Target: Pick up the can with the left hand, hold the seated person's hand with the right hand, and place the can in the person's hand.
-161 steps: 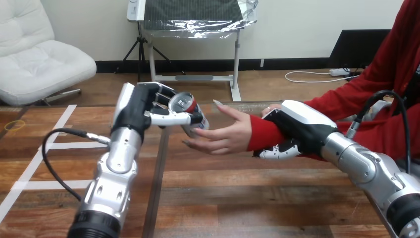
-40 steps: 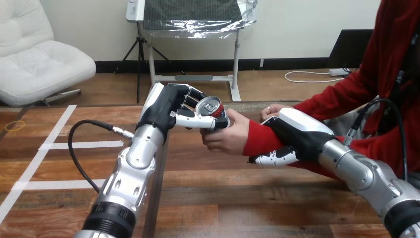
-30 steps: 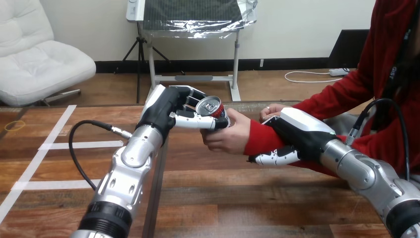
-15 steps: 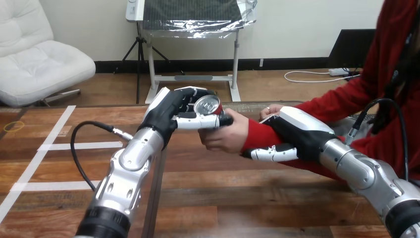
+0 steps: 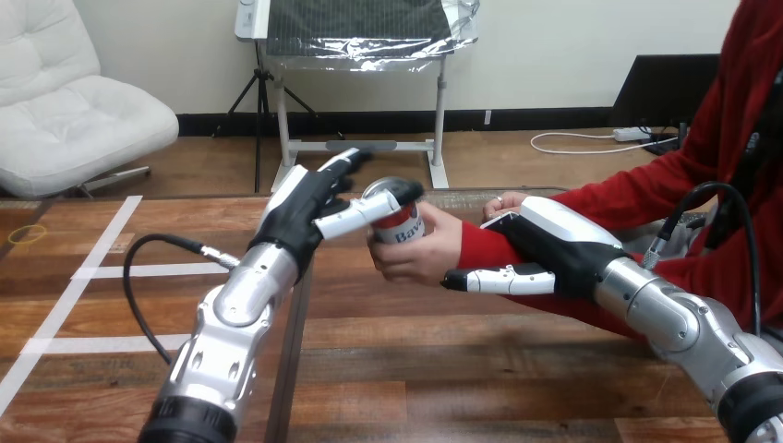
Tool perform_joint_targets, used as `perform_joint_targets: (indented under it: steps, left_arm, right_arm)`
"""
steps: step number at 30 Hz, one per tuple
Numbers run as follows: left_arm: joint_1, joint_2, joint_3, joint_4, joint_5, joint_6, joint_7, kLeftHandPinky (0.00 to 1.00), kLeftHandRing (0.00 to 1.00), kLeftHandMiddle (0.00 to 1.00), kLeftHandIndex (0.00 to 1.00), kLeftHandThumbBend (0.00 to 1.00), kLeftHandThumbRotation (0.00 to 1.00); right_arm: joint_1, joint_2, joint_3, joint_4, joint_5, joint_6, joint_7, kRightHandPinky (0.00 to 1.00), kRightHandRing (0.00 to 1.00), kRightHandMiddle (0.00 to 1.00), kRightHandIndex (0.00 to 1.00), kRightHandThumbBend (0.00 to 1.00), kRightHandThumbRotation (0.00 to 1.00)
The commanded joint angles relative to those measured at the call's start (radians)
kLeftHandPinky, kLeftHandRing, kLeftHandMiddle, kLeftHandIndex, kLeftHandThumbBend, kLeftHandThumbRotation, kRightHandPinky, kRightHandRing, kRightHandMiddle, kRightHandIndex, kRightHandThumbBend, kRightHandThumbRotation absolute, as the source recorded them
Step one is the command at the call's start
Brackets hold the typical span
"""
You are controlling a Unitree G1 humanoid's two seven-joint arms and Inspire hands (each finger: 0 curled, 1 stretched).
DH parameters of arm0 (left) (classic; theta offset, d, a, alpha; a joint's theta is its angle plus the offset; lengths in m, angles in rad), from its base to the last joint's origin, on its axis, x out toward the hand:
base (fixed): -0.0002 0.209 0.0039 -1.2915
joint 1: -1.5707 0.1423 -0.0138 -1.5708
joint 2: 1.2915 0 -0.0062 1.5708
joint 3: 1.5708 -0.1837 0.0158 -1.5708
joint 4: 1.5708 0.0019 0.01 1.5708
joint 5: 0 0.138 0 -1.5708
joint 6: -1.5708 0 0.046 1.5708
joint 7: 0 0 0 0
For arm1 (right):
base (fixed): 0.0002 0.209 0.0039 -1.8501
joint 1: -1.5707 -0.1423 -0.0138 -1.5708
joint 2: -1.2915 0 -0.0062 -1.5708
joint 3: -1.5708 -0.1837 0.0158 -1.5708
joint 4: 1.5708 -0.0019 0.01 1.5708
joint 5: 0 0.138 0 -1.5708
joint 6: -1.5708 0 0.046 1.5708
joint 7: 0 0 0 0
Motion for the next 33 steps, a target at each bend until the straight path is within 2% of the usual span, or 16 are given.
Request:
perform_joint_targets:
  steps: [1, 9, 18, 33]
  left_arm:
    - [-0.006, 0.022, 0.02, -0.073, -0.009, -0.03, 0.018, 1.0, 1.0, 1.0, 0.98, 0.94, 0.89]
    - [0.022, 0.016, 0.026, -0.101, 0.003, -0.045, 0.055, 1.0, 1.0, 1.0, 0.97, 0.92, 0.97]
    - [0.06, 0.017, 0.03, -0.141, -0.002, -0.059, 0.075, 1.0, 1.0, 1.0, 0.97, 0.91, 1.0]
    - [0.146, -0.006, 0.067, -0.226, -0.052, -0.099, 0.101, 1.0, 1.0, 1.0, 0.97, 0.99, 1.0]
  right_arm:
    - [-0.039, 0.009, -0.005, -0.062, 0.001, -0.001, 0.008, 0.48, 0.56, 0.62, 0.65, 0.98, 0.95]
    - [-0.033, -0.001, 0.001, -0.078, -0.016, 0.0, 0.014, 0.57, 0.67, 0.7, 0.73, 1.0, 0.99]
    - [-0.018, -0.005, -0.003, -0.099, -0.013, 0.004, 0.025, 0.62, 0.75, 0.78, 0.8, 1.0, 1.0]
    - [0.024, -0.005, -0.026, -0.166, 0.018, 0.031, 0.047, 0.61, 0.78, 0.83, 0.85, 1.0, 1.0]
